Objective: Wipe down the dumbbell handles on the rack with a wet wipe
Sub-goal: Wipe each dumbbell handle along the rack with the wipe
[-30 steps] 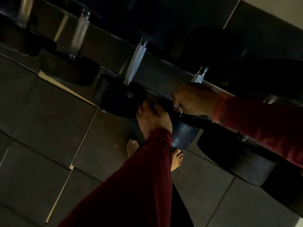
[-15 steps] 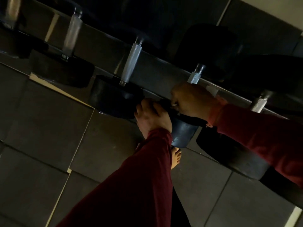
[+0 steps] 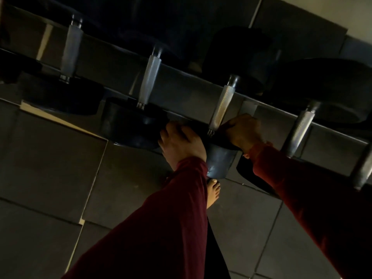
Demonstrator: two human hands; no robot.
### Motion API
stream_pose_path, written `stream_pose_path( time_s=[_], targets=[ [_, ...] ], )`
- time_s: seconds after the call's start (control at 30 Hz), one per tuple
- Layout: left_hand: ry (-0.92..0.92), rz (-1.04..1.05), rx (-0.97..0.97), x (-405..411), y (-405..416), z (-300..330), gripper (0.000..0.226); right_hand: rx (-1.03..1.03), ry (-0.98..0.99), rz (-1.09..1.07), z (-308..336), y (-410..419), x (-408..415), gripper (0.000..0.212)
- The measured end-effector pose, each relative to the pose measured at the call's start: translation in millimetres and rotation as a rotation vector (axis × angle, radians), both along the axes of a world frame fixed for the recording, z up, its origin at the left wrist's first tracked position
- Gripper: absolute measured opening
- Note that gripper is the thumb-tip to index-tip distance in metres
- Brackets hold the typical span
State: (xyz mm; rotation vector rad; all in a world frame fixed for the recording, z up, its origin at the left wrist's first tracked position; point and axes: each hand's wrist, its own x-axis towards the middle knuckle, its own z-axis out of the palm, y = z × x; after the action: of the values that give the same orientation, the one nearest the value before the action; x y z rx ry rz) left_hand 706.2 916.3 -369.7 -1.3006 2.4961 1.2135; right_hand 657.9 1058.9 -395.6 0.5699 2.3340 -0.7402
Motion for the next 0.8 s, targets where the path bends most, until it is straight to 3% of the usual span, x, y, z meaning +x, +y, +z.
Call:
stream_pose_path(
  time_s=[0.13, 0.47, 0.67, 0.8],
  targets=[
    [-0.005, -0.006, -0.008, -1, -1, 1, 0.042, -0.031, -0.018, -0.022, 3, -2, -2, 0.018],
    [-0.024, -0.012, -0.012, -3, -1, 3, 0.044, -0.151, 0.306, -0.009, 30, -14, 23, 0.013],
    [-0.035, -0.03, -0.026, -2, -1, 1, 0.044, 0.078, 0.654, 0.058, 22, -31, 14, 0.006],
    [-0.046, -0.049, -0.017, -1, -1, 1, 0.044, 0.213, 0.815, -0.16, 15, -33, -12, 0.009]
  ],
)
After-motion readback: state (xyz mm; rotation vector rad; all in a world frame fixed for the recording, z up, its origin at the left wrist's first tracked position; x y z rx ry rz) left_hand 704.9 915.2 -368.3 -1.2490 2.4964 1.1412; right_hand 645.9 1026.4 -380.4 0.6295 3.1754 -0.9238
